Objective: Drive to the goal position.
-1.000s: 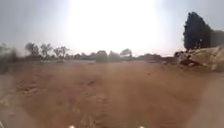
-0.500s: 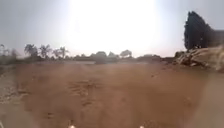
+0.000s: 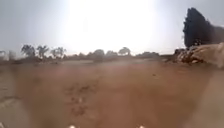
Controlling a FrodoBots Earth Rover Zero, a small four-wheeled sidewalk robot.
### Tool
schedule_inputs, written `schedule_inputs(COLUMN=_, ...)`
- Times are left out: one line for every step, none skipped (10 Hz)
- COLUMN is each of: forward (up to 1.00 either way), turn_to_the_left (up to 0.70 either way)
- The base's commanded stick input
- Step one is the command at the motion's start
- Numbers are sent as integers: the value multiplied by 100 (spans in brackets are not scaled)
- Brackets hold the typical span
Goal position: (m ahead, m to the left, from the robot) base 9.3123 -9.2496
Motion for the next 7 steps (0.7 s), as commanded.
schedule_inputs(forward=70, turn_to_the_left=-13)
schedule_inputs(forward=70, turn_to_the_left=0)
schedule_inputs(forward=70, turn_to_the_left=0)
schedule_inputs(forward=70, turn_to_the_left=0)
schedule_inputs(forward=70, turn_to_the_left=0)
schedule_inputs(forward=70, turn_to_the_left=0)
schedule_inputs(forward=70, turn_to_the_left=0)
